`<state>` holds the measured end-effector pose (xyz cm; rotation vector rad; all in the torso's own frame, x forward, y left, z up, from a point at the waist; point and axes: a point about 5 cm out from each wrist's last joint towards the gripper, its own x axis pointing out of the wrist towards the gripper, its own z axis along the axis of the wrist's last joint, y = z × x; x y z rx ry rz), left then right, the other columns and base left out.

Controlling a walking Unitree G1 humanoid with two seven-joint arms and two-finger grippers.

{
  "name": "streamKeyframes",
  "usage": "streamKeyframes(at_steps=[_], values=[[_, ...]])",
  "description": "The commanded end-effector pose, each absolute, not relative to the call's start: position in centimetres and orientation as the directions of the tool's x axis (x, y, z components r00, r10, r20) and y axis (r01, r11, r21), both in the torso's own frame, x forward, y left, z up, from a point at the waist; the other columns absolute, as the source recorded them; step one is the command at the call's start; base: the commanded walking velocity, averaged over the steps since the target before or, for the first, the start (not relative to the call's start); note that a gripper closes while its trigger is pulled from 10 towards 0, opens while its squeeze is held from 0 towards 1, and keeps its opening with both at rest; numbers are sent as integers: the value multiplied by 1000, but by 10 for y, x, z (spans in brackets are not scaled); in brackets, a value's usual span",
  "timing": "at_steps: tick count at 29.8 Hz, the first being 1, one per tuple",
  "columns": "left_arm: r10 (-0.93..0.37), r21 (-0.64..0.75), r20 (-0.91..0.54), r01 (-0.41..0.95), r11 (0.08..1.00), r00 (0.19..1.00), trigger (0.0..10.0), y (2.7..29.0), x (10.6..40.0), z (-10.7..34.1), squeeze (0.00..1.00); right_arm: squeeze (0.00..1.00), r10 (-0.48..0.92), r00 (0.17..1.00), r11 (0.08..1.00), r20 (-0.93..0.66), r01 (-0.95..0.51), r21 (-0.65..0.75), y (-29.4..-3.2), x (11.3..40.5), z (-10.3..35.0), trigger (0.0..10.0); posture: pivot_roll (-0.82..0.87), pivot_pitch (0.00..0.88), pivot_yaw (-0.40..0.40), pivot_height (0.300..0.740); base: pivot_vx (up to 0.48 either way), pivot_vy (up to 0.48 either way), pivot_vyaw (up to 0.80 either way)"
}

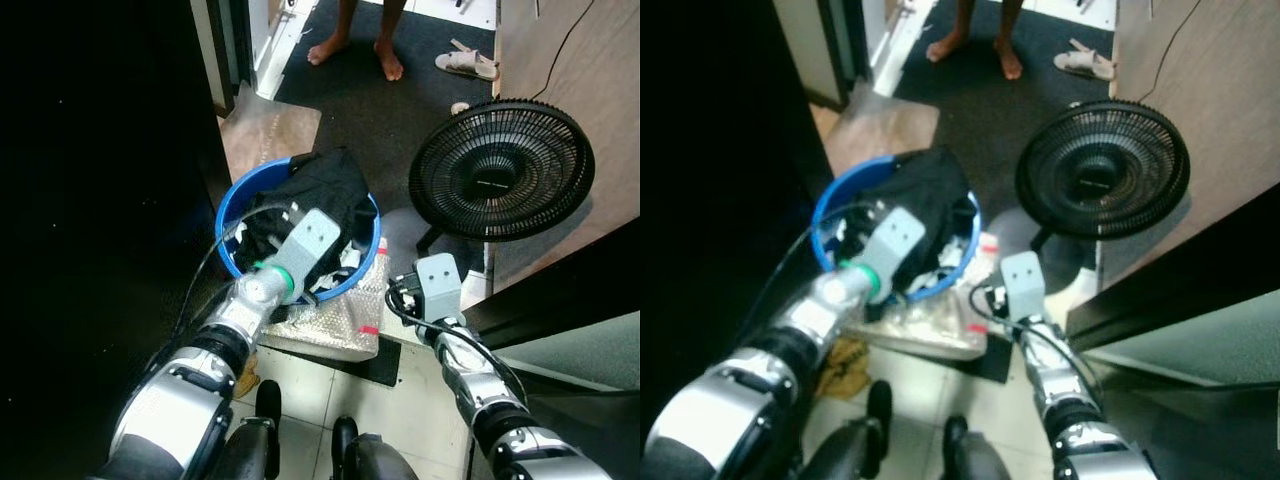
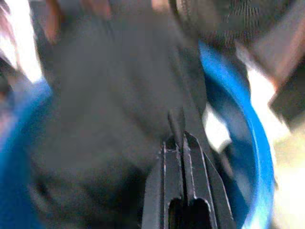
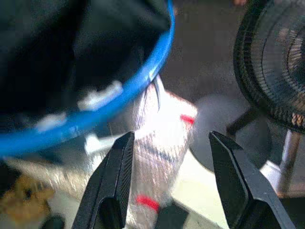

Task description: Clothes washing

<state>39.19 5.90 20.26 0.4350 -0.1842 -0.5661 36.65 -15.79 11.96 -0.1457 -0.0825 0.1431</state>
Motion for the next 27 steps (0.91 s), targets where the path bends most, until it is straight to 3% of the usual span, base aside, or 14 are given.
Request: streamKeyframes(at_steps=[1,7,10,11,17,22,27], values=[[-605,409,167,503,761,779,10000,54,378,218,0,0,149,981,986,123,-137,-98,-152,360,119,10000,17,400,45,740,0,0,0],[-607,355,292,506,786,739,10000,52,354,239,0,0,169,955,986,245,-164,-42,-137,353,136,10000,24,308,49,740,0,0,0],[-603,349,311,502,792,735,10000,51,347,243,0,0,175,944,984,280,-174,-31,-134,350,142,10000,24,308,49,740,0,0,0],[-602,327,332,510,795,726,10000,48,335,247,0,0,191,918,980,348,-199,-11,-129,345,159,10000,23,251,48,740,0,0,0],[-601,330,331,507,796,728,10000,49,327,244,0,0,270,878,958,395,-285,-22,-123,335,175,10000,21,214,45,740,0,0,0],[-578,322,332,486,813,746,10000,57,327,241,0,0,364,859,929,359,-364,-69,-126,322,170,10000,15,184,36,740,0,0,0],[-557,307,339,471,827,758,10000,63,323,244,0,0,507,845,861,172,-485,-153,-145,292,137,10000,-6,159,34,740,0,0,0]])
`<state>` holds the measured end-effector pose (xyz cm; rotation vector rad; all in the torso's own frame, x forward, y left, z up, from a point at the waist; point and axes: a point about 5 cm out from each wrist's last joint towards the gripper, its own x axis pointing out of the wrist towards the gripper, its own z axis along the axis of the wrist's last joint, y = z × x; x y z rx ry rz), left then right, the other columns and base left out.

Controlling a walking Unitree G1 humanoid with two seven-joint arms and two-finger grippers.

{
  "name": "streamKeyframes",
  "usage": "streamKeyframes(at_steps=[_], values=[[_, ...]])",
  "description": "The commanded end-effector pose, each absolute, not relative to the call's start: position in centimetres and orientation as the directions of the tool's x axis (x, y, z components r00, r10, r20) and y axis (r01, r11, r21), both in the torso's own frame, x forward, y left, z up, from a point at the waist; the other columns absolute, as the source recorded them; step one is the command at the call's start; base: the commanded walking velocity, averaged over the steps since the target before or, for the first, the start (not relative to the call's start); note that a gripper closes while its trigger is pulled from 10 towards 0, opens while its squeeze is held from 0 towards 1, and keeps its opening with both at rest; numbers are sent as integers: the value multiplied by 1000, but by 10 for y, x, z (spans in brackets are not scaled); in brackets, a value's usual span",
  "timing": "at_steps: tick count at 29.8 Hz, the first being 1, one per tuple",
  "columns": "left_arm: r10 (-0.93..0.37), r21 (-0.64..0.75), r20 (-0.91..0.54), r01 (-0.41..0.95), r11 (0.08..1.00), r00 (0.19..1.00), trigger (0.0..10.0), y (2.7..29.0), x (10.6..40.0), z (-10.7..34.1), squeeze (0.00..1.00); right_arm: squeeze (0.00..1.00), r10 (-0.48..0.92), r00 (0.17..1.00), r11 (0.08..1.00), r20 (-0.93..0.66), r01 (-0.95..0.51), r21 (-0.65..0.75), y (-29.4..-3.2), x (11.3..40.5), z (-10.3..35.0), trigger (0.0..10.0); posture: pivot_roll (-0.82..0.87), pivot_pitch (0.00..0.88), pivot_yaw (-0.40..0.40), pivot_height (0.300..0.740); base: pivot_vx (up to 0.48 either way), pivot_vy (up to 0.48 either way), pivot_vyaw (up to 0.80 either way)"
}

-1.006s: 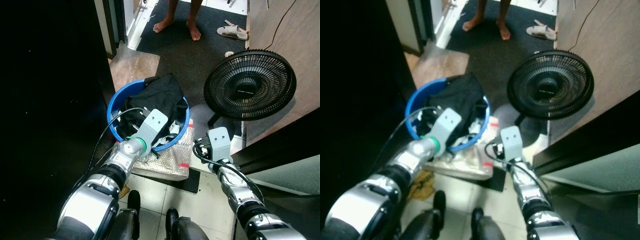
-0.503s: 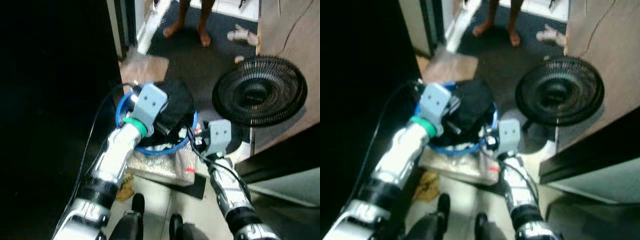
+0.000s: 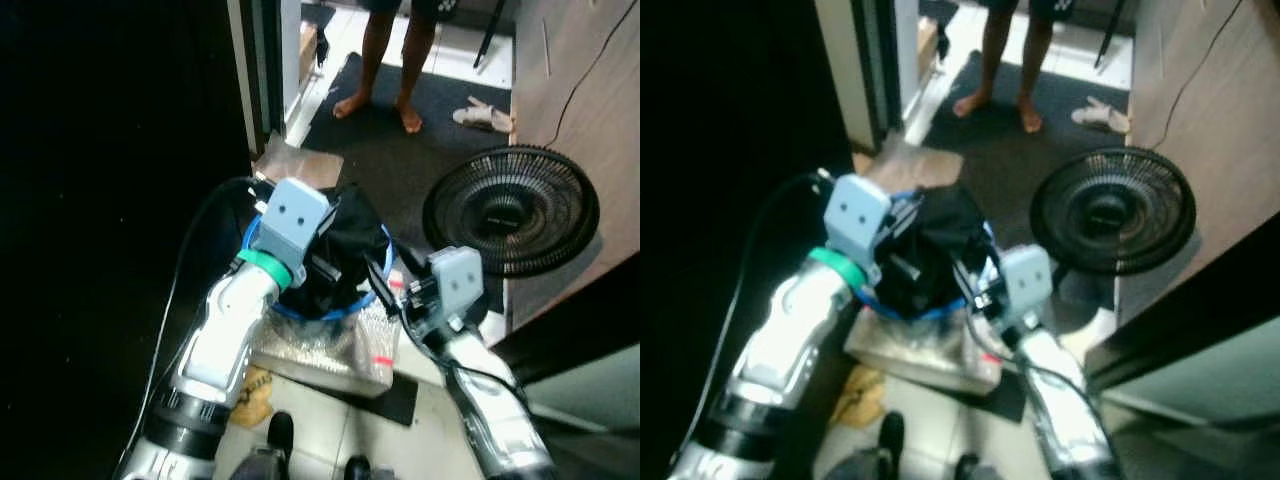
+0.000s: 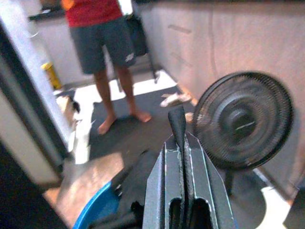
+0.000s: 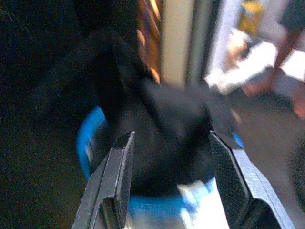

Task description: Clothes washing

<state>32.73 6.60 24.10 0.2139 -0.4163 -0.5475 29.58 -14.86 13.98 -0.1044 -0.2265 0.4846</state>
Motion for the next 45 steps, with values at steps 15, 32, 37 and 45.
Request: streamKeyframes(at_steps=[15,32,37,45], values=[[-538,288,302,462,839,787,10000,61,317,248,0,0,485,871,858,-79,-492,-145,-170,256,87,10000,-24,157,40,740,0,0,0],[-400,178,287,362,915,871,10000,73,331,260,0,0,461,882,886,94,-453,-97,-143,289,123,10000,-25,16,28,740,0,0,0],[-358,158,263,326,932,896,10000,73,336,262,0,0,462,880,887,108,-456,-75,-133,296,123,10000,-25,0,25,740,0,0,0],[-302,167,217,269,949,928,10000,74,350,259,0,0,455,890,885,-20,-455,-97,-133,292,94,10000,-22,0,12,740,0,0,0]])
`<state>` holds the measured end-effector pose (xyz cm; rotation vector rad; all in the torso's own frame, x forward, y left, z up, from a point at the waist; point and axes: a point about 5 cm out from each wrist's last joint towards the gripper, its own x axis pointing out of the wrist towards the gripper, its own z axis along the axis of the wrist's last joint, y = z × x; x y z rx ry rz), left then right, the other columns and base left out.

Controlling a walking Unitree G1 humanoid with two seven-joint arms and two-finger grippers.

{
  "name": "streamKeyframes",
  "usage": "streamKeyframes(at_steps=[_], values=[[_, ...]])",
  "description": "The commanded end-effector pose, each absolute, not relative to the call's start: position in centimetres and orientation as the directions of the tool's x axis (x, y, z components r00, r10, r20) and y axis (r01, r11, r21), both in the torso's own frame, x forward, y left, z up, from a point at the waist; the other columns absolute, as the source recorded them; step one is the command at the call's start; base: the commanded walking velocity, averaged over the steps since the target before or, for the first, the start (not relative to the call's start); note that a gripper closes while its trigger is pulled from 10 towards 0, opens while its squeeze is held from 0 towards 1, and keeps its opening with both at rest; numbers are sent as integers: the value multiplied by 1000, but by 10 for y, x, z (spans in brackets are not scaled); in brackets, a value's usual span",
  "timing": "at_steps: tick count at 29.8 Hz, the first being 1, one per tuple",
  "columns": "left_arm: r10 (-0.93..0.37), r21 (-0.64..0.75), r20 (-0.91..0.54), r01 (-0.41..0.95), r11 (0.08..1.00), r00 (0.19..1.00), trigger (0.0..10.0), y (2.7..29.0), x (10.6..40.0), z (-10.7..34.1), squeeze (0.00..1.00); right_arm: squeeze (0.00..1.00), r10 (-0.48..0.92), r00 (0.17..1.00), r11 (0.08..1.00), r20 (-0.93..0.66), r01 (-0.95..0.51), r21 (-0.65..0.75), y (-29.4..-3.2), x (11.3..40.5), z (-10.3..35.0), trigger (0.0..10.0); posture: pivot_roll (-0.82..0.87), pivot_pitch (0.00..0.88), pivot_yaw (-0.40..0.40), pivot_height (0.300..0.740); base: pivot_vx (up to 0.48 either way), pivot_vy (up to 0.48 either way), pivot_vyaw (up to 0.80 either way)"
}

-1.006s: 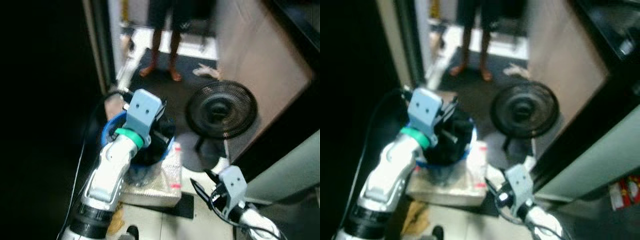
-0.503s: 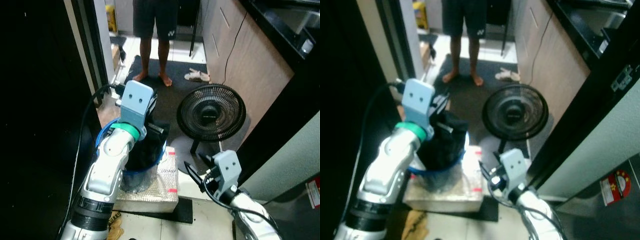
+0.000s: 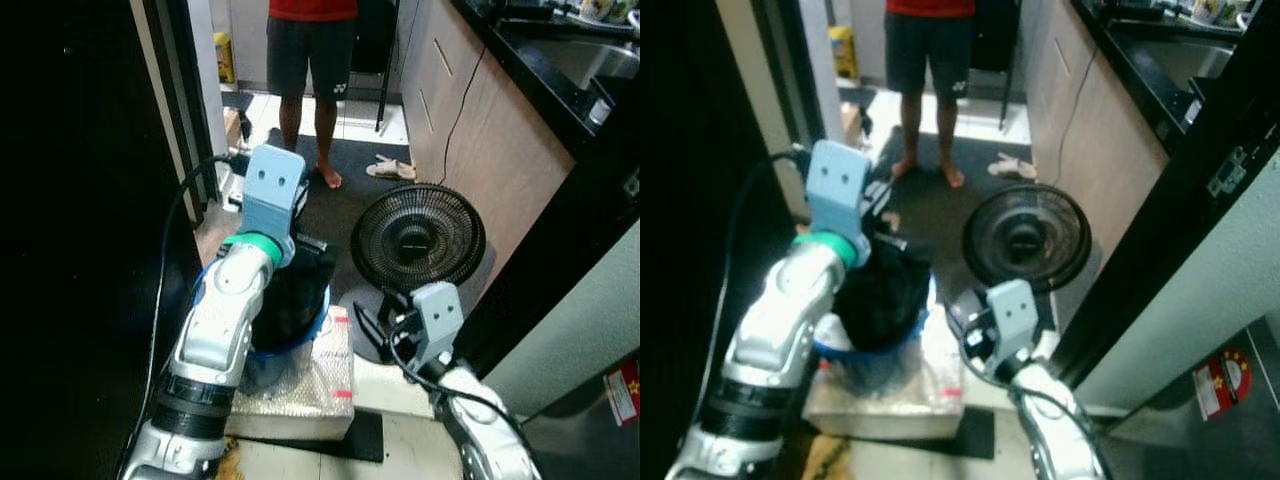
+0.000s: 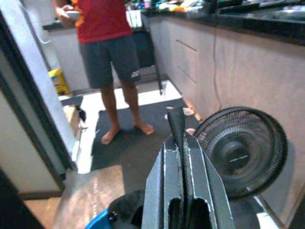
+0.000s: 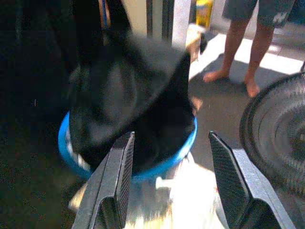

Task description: Clothes washing

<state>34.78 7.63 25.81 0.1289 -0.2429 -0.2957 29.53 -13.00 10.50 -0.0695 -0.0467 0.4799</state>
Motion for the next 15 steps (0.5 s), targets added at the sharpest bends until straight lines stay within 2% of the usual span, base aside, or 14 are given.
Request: streamKeyframes(at_steps=[1,3,6,9,12,15], values=[[-302,167,217,269,949,928,10000,74,350,259,0,0,455,890,885,-20,-455,-97,-133,292,94,10000,-22,0,12,740,0,0,0],[-292,173,212,259,950,933,10000,74,354,258,0,0,412,911,897,-34,-411,-162,-142,302,95,10000,-25,0,8,740,0,0,0],[-292,173,212,259,950,933,10000,74,354,258,0,0,412,911,897,-34,-411,-162,-142,302,95,10000,-25,0,8,740,0,0,0],[-276,180,197,243,953,941,10000,74,360,254,0,0,354,935,920,35,-342,-190,-146,331,119,10000,-32,0,7,740,0,0,0],[-266,192,188,230,954,946,10000,75,366,253,0,0,330,934,938,136,-309,-155,-134,365,158,10000,-11,0,-4,740,0,0,0],[-264,197,188,227,954,946,10000,75,367,253,0,0,331,931,940,154,-311,-140,-129,370,165,10000,-11,0,-4,740,0,0,0]])
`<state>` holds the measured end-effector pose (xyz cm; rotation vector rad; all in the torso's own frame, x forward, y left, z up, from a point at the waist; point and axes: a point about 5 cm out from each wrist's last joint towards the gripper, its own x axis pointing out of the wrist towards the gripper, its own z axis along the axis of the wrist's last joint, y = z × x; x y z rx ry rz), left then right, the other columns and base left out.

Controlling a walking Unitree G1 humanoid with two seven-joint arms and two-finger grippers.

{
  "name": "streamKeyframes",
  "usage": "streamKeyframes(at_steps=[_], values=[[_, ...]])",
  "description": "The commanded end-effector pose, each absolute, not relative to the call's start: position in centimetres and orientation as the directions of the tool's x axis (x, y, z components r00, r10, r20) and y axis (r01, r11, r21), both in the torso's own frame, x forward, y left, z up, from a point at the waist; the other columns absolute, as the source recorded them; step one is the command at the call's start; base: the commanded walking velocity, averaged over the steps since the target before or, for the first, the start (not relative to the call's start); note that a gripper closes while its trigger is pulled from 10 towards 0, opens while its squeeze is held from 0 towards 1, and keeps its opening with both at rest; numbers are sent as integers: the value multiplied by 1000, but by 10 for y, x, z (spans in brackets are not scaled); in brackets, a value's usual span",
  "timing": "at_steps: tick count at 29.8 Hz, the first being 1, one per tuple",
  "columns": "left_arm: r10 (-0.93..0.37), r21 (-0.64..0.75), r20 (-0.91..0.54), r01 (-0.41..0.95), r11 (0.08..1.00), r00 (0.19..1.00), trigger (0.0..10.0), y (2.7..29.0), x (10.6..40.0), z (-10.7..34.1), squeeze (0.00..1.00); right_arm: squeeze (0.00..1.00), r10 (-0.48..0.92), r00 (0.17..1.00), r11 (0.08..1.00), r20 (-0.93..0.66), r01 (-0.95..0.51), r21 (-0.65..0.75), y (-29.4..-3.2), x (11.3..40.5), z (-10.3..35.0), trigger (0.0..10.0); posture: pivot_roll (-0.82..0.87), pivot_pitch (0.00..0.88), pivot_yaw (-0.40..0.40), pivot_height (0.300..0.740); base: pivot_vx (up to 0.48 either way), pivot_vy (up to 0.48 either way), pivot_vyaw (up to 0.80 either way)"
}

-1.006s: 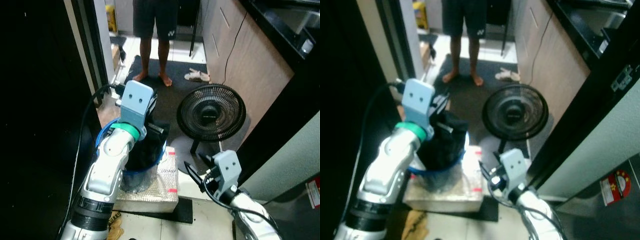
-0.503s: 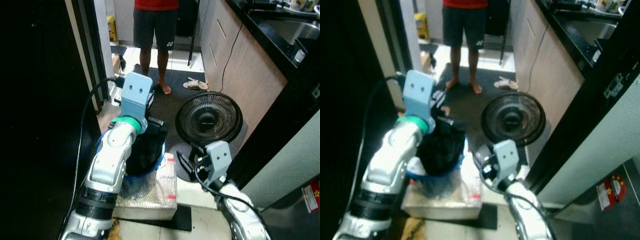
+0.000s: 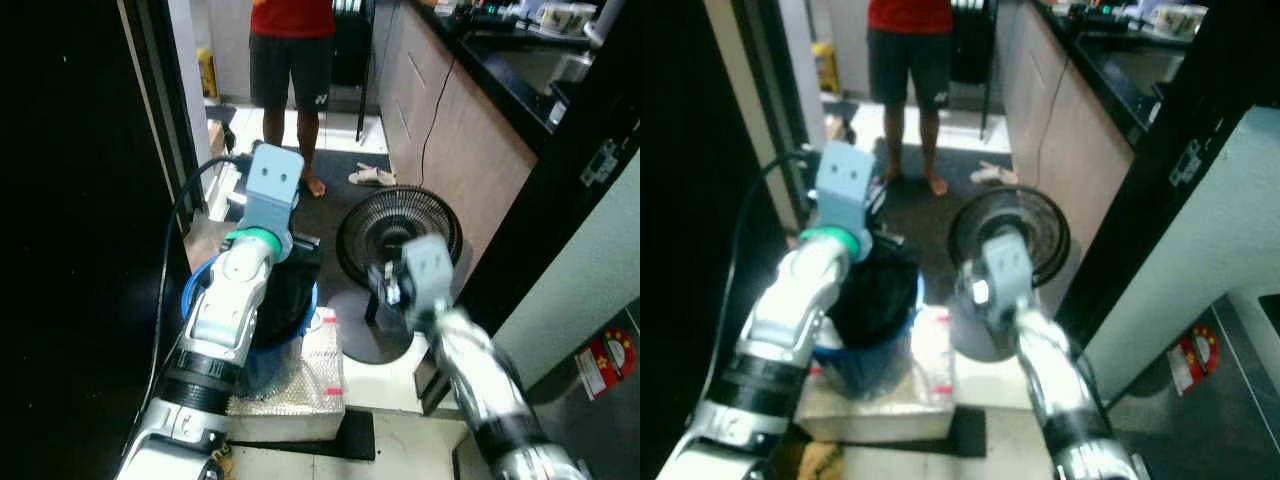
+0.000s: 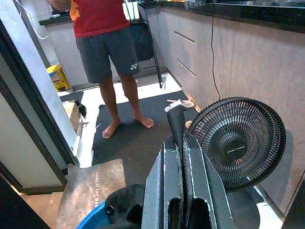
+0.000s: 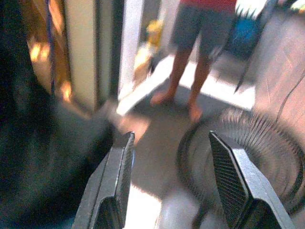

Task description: Clothes washing

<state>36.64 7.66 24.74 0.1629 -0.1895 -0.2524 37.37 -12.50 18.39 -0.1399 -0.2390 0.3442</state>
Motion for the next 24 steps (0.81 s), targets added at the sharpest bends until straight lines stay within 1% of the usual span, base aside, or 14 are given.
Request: streamKeyframes(at_steps=[1,3,6,7,9,10,12,15,16,17,19,22,23,24], values=[[-259,201,190,221,954,947,10000,75,368,253,0,0,337,926,939,170,-317,-134,-124,375,172,10000,6,0,-16,740,0,0,0],[-251,203,217,208,957,943,10000,76,369,259,0,0,357,913,933,195,-337,-127,-115,379,181,10000,18,0,-24,740,0,0,0],[-261,205,244,213,955,934,10000,76,366,262,0,0,369,907,928,204,-350,-126,-111,378,182,10000,27,0,-28,740,0,0,0],[-280,203,278,229,952,919,10000,77,361,266,0,0,381,900,924,211,-362,-125,-108,376,182,10000,27,0,-27,740,0,0,0],[-324,197,368,267,943,872,10000,80,339,268,0,0,393,891,919,225,-377,-115,-107,368,175,10000,26,2,-23,740,0,0,0],[-324,197,368,267,943,872,10000,80,339,268,0,0,393,891,919,225,-377,-115,-107,368,175,10000,26,2,-23,740,0,0,0],[-353,238,405,276,931,843,10000,83,317,259,0,0,386,893,922,229,-372,-104,-110,361,167,10000,24,7,-21,740,0,0,0],[-378,213,377,318,924,846,10000,86,291,244,0,0,369,901,929,226,-357,-94,-116,355,157,10000,27,20,-16,740,0,0,0],[-378,213,377,318,924,846,10000,86,291,244,0,0,369,901,929,226,-357,-94,-116,355,157,10000,27,20,-16,740,0,0,0],[-384,212,363,325,921,849,10000,88,282,239,0,0,364,904,931,224,-352,-93,-119,352,154,10000,29,23,-16,740,0,0,0],[-387,219,352,327,919,852,10000,90,275,235,0,0,360,906,933,222,-349,-90,-121,351,152,10000,32,25,-17,740,0,0,0],[-371,219,312,314,924,875,10000,104,261,226,0,0,356,908,934,220,-344,-92,-123,351,151,10000,33,31,-12,740,0,0,0],[-371,219,312,314,924,875,10000,104,261,226,0,0,356,908,934,220,-344,-92,-123,351,151,10000,33,31,-12,740,0,0,0],[-369,218,294,314,924,882,10000,112,254,224,0,0,358,906,934,225,-345,-97,-123,352,153,10000,29,36,-11,740,0,0,0]])
